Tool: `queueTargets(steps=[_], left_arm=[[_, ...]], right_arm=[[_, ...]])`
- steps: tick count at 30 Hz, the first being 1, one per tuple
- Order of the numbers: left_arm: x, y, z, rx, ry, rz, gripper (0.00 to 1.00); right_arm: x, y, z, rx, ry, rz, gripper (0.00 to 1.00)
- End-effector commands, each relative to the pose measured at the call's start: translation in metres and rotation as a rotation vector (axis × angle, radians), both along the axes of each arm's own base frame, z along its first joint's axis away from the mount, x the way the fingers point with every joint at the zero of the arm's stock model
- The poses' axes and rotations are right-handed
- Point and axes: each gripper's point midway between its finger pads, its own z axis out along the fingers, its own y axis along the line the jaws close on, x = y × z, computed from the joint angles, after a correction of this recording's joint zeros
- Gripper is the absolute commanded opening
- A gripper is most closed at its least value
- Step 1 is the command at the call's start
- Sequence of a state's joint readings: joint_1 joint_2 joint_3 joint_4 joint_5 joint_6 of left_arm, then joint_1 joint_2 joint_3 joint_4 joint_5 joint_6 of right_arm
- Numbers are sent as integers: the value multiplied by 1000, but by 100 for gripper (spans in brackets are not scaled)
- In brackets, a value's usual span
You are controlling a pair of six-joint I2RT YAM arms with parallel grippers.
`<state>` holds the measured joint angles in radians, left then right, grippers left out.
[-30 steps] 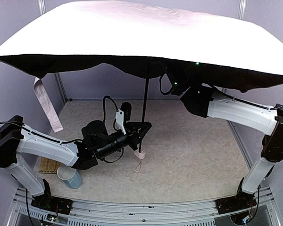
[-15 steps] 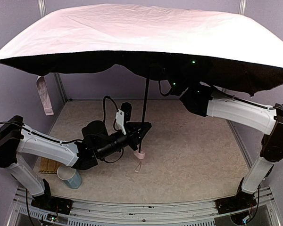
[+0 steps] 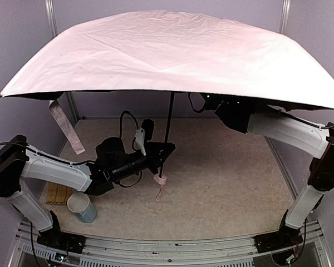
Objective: Put away the umbrella
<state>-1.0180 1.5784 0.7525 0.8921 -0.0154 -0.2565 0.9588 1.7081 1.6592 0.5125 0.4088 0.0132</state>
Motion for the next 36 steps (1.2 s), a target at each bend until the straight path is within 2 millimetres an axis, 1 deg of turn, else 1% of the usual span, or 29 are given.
queueTargets(steps=[1, 2, 4, 7, 8, 12, 14, 15, 16, 17, 18, 19, 20, 22, 23, 24, 25, 27, 28, 29, 31, 34, 36], left_arm=[[14, 24, 96, -199, -255, 19, 0], [15, 25, 101, -207, -275, 11, 0], [15, 25, 112, -223, -316, -11, 0], [12, 18, 125, -223, -386, -44, 0], [12, 16, 129, -228, -404, -49, 0], [10, 9, 137, -247, -455, -85, 0], [12, 2, 131, -234, -468, -100, 0], [14, -4, 124, -206, -472, -117, 0], [17, -11, 112, -168, -467, -130, 0], [24, -13, 101, -142, -446, -119, 0], [28, -10, 92, -135, -428, -118, 0], [31, -7, 85, -129, -408, -122, 0], [33, -5, 81, -119, -399, -124, 0], [32, -8, 71, -65, -401, -142, 0], [31, -10, 67, -30, -403, -150, 2], [31, -11, 62, 5, -403, -152, 6], [33, -9, 57, 37, -402, -143, 15], [37, -3, 40, 112, -388, -104, 28], [39, 2, 36, 142, -382, -77, 34], [39, 6, 30, 182, -376, -60, 37], [35, 18, 24, 246, -375, -35, 42], [15, 35, 21, 320, -369, -49, 51], [-5, 45, 23, 356, -383, -83, 55]], right_arm=[[-8, 47, -88, -320, 164, 220, 11], [-10, 49, -104, -340, 190, 237, 11], [-11, 51, -125, -361, 232, 256, 11], [-14, 59, -160, -404, 292, 298, 10], [-14, 63, -176, -421, 319, 311, 10], [-16, 67, -221, -458, 387, 320, 10], [-19, 67, -239, -465, 406, 331, 10], [-19, 66, -244, -468, 400, 332, 10], [-17, 63, -245, -465, 387, 319, 9], [-12, 59, -243, -455, 376, 289, 8], [-5, 52, -241, -451, 372, 252, 6], [-2, 48, -236, -440, 356, 245, 5], [-1, 45, -227, -420, 326, 250, 5], [-3, 42, -204, -403, 239, 264, 2], [-2, 39, -191, -388, 202, 262, 0], [1, 33, -177, -360, 170, 258, 0], [1, 26, -161, -316, 131, 274, 0], [6, 4, -129, -210, 54, 271, 0], [9, -7, -111, -161, 11, 256, 0], [13, -19, -97, -122, -25, 232, 0], [20, -44, -66, -38, -104, 164, 0], [28, -78, -23, 53, -221, 69, 0], [28, -96, 5, 108, -300, 24, 0]])
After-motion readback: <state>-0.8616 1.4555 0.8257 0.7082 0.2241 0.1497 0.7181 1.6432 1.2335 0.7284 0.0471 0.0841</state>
